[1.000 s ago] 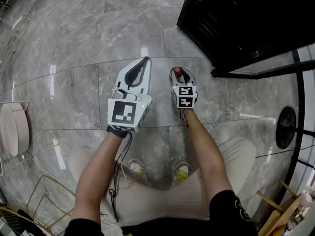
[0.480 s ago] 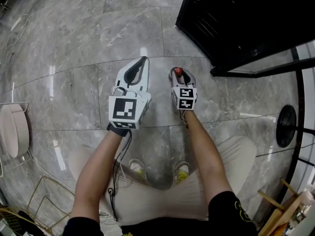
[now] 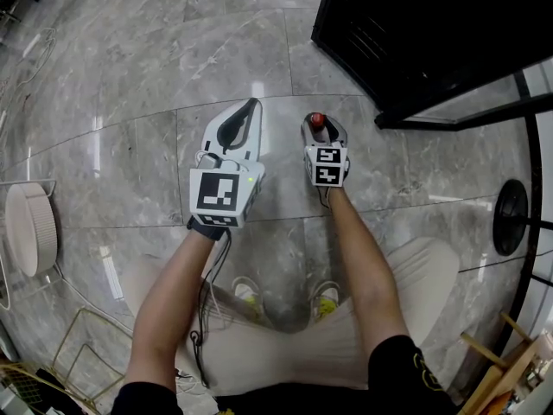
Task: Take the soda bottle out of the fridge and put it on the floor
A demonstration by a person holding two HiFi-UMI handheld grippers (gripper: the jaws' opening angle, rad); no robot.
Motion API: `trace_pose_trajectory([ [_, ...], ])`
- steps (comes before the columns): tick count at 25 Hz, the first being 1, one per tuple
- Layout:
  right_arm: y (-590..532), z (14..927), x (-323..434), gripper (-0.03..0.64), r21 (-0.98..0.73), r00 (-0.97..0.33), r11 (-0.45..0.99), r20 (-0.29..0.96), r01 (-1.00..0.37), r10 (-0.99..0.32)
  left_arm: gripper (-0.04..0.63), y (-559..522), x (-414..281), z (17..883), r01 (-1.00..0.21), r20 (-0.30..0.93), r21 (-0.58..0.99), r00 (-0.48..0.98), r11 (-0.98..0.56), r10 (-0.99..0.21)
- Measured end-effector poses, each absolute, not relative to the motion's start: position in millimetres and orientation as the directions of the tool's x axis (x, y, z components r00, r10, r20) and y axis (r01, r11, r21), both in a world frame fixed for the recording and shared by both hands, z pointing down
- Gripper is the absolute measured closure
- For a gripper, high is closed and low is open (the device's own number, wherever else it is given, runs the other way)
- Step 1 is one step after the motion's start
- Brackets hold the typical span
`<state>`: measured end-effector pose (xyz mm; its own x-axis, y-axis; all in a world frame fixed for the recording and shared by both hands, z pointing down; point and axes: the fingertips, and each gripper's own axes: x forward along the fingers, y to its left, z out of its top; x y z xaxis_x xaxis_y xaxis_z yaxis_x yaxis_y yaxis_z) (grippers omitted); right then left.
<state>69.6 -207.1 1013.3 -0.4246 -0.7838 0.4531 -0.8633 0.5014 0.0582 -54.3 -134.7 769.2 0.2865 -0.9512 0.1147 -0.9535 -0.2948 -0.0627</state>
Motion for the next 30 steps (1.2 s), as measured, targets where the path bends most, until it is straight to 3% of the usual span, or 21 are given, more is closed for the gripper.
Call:
trace_pose_trajectory([
  [11, -194.7, 1011.7, 74.5, 0.393, 0.038, -0.412, 0.486, 0.476, -0.873, -0.777, 0.578, -134.5, -48.8, 765.0, -0.951, 0.092, -0.067, 0.295, -0.301, -0.951],
  [20, -184.5, 947.5, 83.3, 0.402, 0.073, -0.313, 0.403, 0.508, -0.912, -0.802, 0.578, -143.1, -40.6, 753.7, -0.949, 0.064, -0.047, 0.309, -0.312, -0.949],
  [25, -170.6, 899.0, 75.0, 0.434, -0.003, -0.417, 0.502, 0.562, -0.865, -0.714, 0.578, -147.1, -36.2, 756.9, -0.945, 0.078, -0.018, 0.325, -0.327, -0.943],
  [30, -171.0, 826.7, 84.2, 0.458, -0.037, -0.507, 0.559, 0.474, -0.828, -0.72, 0.578, -146.6, -37.1, 767.4, -0.937, 0.108, -0.016, 0.344, -0.348, -0.933],
])
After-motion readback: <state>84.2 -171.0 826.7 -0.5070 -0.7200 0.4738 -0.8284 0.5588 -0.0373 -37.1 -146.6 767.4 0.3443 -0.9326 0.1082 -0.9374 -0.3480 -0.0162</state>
